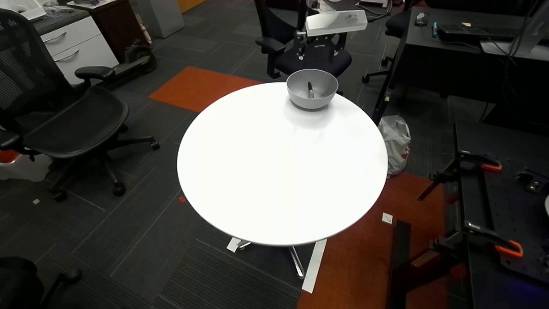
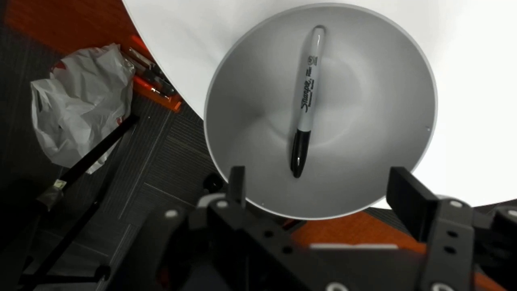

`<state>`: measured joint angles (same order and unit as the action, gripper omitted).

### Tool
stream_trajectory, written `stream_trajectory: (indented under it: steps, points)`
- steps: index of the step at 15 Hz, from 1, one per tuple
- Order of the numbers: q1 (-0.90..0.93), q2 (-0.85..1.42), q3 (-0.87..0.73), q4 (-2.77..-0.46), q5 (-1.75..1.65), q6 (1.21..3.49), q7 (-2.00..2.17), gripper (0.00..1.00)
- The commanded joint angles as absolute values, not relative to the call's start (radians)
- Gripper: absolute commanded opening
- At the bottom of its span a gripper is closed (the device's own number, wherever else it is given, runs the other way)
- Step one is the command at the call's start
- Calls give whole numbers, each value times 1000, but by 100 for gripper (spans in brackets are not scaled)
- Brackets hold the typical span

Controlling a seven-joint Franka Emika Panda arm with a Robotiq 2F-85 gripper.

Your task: Pick the pen on the table and put it in the bowl

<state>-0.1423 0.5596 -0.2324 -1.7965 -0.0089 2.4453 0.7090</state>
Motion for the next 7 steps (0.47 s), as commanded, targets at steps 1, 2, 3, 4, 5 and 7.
stream_trajectory:
  steps: [1,2,3,4,5,7]
  points:
    - [-137,565,-242,-1781,19,2448,696,100]
    - [-141,563,-239,-1783,25,2448,694,100]
    - [-141,561,-239,-1786,27,2450,694,100]
    - [-146,558,-233,-1785,34,2422,681,100]
    - [-130,562,-247,-1792,14,2443,700,100]
    - [-130,563,-247,-1792,20,2442,700,100]
